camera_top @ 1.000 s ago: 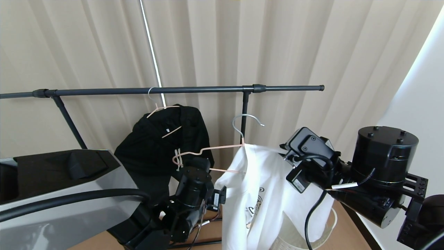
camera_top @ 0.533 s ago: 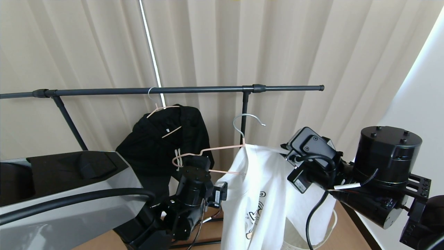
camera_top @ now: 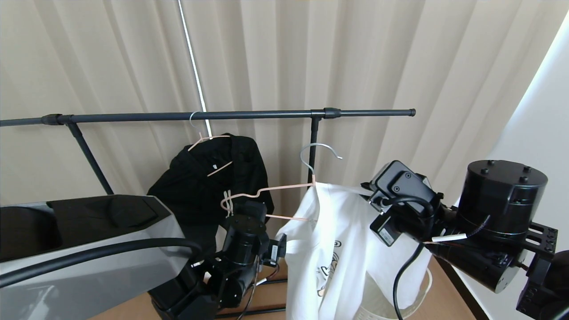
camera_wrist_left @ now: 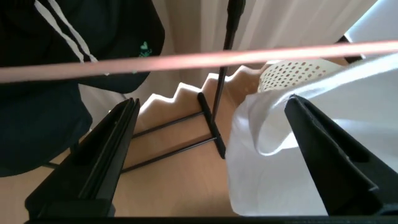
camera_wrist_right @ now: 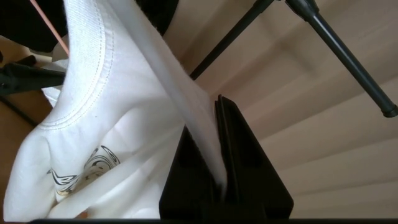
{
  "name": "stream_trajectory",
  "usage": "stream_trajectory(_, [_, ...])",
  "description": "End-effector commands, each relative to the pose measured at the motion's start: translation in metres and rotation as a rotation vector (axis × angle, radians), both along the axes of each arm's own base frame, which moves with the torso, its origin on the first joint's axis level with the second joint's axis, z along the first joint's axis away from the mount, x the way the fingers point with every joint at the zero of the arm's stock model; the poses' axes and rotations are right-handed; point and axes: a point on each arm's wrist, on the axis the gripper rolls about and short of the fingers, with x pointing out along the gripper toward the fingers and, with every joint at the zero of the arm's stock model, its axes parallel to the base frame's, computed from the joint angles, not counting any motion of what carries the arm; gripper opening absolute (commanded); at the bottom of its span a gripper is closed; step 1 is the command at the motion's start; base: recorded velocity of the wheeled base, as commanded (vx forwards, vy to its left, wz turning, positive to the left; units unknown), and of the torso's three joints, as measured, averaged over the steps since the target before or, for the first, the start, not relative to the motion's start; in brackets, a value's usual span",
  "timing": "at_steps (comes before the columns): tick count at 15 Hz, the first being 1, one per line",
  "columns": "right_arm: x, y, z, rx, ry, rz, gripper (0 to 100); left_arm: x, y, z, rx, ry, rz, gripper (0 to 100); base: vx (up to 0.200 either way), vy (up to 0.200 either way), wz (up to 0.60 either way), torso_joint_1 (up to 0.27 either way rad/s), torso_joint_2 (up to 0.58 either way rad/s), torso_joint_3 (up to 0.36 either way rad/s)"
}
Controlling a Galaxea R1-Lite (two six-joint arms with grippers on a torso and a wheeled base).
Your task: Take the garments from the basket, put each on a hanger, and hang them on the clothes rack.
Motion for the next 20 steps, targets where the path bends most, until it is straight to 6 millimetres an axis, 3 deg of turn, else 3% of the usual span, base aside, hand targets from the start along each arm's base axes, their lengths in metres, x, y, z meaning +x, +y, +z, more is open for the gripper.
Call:
stream_trajectory(1, [-0.001, -0.001, 0.003, 0.006, -0.009, -0.001, 0, 0.001, -0.001, -0.013, 0.027, 0.022, 0.007, 100, 0.000, 0.000, 0.00, 0.000, 0.00, 0.000])
stream_trajectory(2, [0.000, -0.002, 0.003, 0.005, -0.007, -0.004, 0, 0.001, -0.001, -0.013, 0.027, 0.019, 0.007, 100, 0.000, 0.000, 0.00, 0.000, 0.00, 0.000])
stream_trajectory(3, [0.001, -0.001, 0.001, 0.002, -0.004, -0.005, 0, 0.001, -0.001, -0.010, 0.024, 0.012, 0.005, 0, 0.000, 0.000, 0.00, 0.000, 0.00, 0.000])
stream_trajectory(8, [0.022, -0.011, -0.009, -0.014, 0.024, -0.072, 0, -0.002, 0.008, 0.013, 0.004, -0.031, 0.015, 0, 0.000, 0.000, 0.00, 0.000, 0.00, 0.000])
stream_trajectory(13, [0.043, -0.014, -0.020, 0.000, 0.063, -0.119, 0, 0.009, 0.025, 0.023, -0.001, -0.062, 0.063, 0, 0.000, 0.000, 0.00, 0.000, 0.00, 0.000])
stream_trajectory(20, [0.045, -0.019, -0.018, 0.006, 0.059, -0.138, 0, 0.026, 0.043, 0.029, 0.014, -0.103, 0.119, 0, 0.000, 0.000, 0.00, 0.000, 0.00, 0.000])
